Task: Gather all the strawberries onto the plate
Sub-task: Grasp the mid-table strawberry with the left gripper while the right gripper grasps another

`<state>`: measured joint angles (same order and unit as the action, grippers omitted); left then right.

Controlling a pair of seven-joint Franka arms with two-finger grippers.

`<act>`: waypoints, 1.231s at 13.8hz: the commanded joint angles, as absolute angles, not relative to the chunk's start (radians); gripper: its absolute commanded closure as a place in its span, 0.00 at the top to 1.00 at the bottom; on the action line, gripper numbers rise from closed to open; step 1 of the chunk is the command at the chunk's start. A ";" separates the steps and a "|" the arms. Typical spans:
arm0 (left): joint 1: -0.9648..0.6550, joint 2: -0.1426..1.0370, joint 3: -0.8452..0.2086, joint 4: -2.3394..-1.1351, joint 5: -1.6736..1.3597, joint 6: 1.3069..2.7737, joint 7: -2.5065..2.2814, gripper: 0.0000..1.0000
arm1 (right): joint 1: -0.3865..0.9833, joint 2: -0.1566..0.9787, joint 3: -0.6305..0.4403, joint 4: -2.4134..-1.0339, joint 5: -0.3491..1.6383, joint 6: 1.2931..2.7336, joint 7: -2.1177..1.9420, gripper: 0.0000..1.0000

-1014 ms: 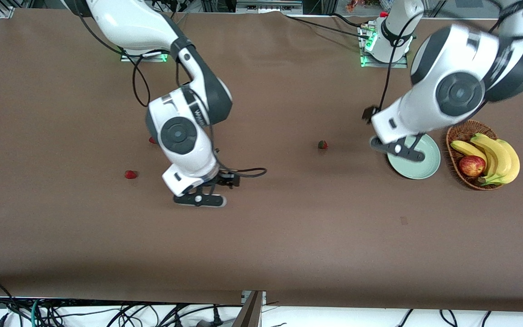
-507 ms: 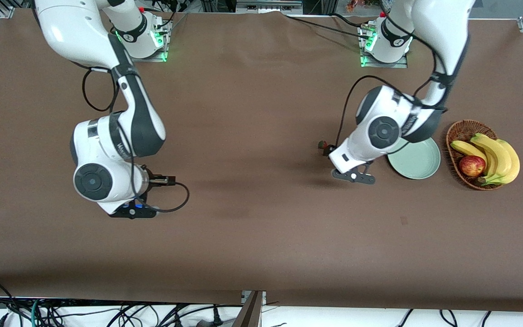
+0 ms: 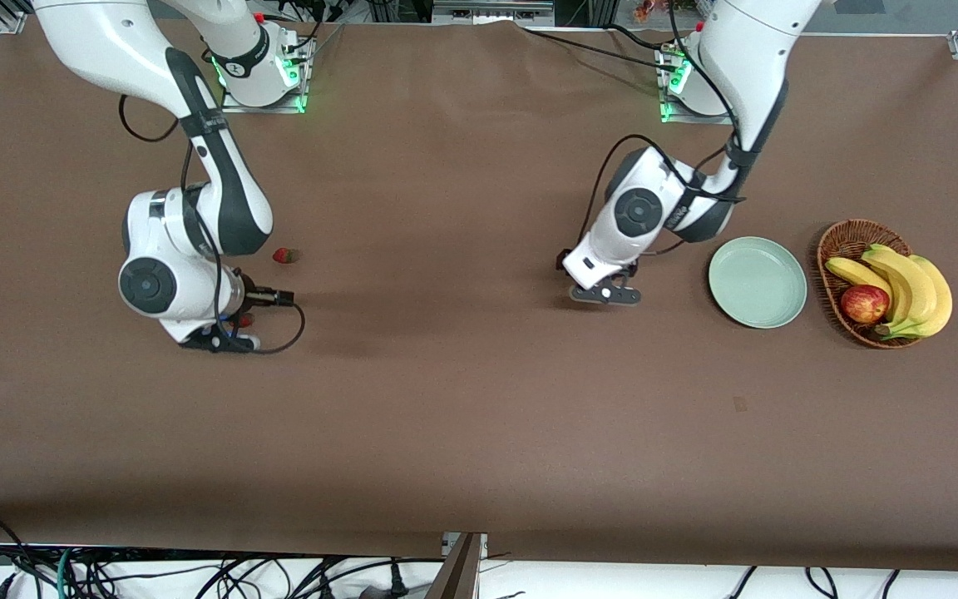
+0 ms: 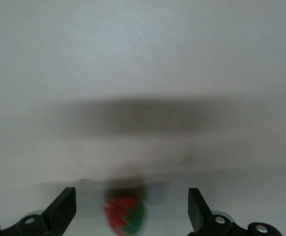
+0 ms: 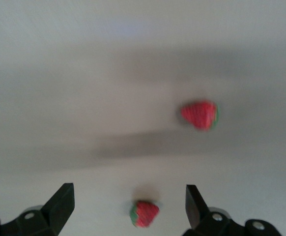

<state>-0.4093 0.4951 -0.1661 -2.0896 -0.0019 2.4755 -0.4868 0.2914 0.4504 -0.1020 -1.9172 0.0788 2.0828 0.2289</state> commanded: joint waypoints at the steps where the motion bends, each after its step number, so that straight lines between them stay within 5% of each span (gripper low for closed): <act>1: -0.436 0.471 -0.149 -2.115 0.093 2.484 -0.532 1.00 | 0.279 0.333 -0.077 -2.162 0.080 2.228 0.221 1.00; 5: -0.436 0.474 -0.149 -2.134 0.136 2.484 -0.532 1.00 | 0.279 0.319 -0.049 -2.261 0.083 2.304 0.224 1.00; 6: -0.436 0.474 -0.147 -2.138 0.137 2.484 -0.532 0.93 | 0.281 0.319 -0.046 -2.269 0.083 2.307 0.229 1.00; 8: -0.436 0.471 -0.149 -2.141 0.138 2.484 -0.534 0.34 | 0.281 0.327 -0.044 -2.282 0.083 2.330 0.229 1.00; 10: -0.434 0.466 -0.149 -2.138 0.138 2.473 -0.532 0.01 | 0.279 0.342 -0.044 -2.302 0.083 2.397 0.227 0.99; 13: -0.417 0.443 -0.138 -2.088 0.138 2.371 -0.520 0.00 | 0.279 0.347 -0.044 -2.303 0.083 2.404 0.218 0.92; 17: -0.349 0.428 -0.135 -1.927 0.140 2.085 -0.412 0.00 | 0.279 0.354 -0.044 -2.303 0.083 2.413 0.216 0.59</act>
<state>-0.3929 0.4443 -0.1324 -1.9968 0.1154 2.2002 -0.4786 0.2911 0.3612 -0.0537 -2.2815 0.0788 2.3901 0.2298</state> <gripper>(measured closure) 0.626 0.300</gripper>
